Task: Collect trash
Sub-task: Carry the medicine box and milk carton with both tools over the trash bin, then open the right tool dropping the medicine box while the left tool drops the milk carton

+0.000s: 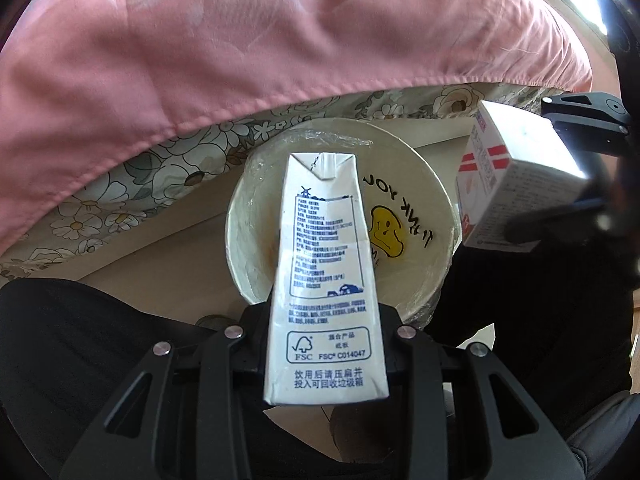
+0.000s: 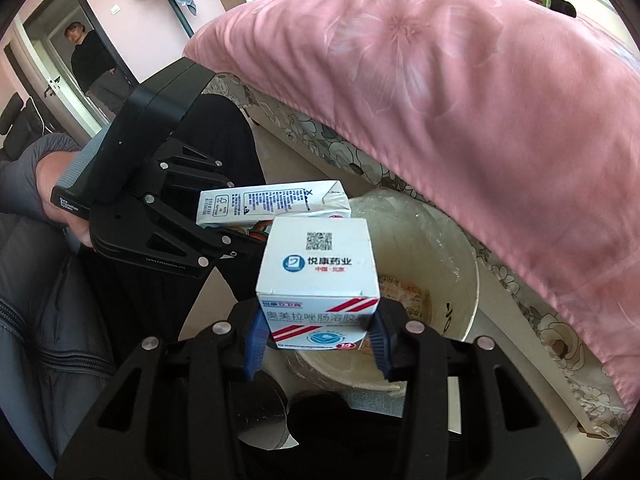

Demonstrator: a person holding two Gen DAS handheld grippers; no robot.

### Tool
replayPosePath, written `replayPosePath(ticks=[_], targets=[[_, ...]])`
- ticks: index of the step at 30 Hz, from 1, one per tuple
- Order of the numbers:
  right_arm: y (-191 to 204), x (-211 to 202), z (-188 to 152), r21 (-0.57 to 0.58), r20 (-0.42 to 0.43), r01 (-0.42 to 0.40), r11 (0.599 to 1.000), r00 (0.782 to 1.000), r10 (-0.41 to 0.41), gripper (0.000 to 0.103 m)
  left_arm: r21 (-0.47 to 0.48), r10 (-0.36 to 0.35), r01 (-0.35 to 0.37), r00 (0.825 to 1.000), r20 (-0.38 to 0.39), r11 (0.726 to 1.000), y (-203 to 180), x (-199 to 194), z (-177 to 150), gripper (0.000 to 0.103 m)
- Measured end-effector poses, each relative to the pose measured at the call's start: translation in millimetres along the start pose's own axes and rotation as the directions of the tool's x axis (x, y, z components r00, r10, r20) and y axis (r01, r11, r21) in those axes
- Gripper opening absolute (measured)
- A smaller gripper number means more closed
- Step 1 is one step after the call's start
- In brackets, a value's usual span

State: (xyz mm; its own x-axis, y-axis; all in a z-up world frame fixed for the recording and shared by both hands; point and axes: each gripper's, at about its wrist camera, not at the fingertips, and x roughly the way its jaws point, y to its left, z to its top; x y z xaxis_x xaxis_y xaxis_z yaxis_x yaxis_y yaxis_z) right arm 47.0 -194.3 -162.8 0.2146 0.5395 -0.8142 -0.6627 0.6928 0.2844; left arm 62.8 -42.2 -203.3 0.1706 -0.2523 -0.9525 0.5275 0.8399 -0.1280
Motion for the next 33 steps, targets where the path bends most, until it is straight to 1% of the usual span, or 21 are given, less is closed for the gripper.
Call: replayPosePath(ticks=[7, 17, 23, 33], targets=[[-18, 6, 3, 0.032, -0.009, -0.017, 0.999, 1.000, 0.018, 0.044, -0.005, -0.015, 0.015, 0.999, -0.034, 1.000, 1, 17, 3, 0.038], [-33, 14, 10, 0.061, -0.027, -0.029, 0.998, 0.999, 0.031, 0.044, -0.009, -0.047, 0.047, 0.996, -0.073, 0.999, -1, 35, 11, 0.038], [-38, 21, 10, 0.081, -0.043, -0.039, 0.996, 0.998, 0.043, 0.044, -0.009, -0.069, 0.069, 0.993, -0.096, 0.998, -1, 46, 16, 0.038], [-41, 30, 16, 0.112, -0.072, -0.036, 0.993, 0.996, 0.045, 0.044, -0.027, -0.077, 0.074, 0.990, -0.115, 0.997, 8, 52, 21, 0.038]])
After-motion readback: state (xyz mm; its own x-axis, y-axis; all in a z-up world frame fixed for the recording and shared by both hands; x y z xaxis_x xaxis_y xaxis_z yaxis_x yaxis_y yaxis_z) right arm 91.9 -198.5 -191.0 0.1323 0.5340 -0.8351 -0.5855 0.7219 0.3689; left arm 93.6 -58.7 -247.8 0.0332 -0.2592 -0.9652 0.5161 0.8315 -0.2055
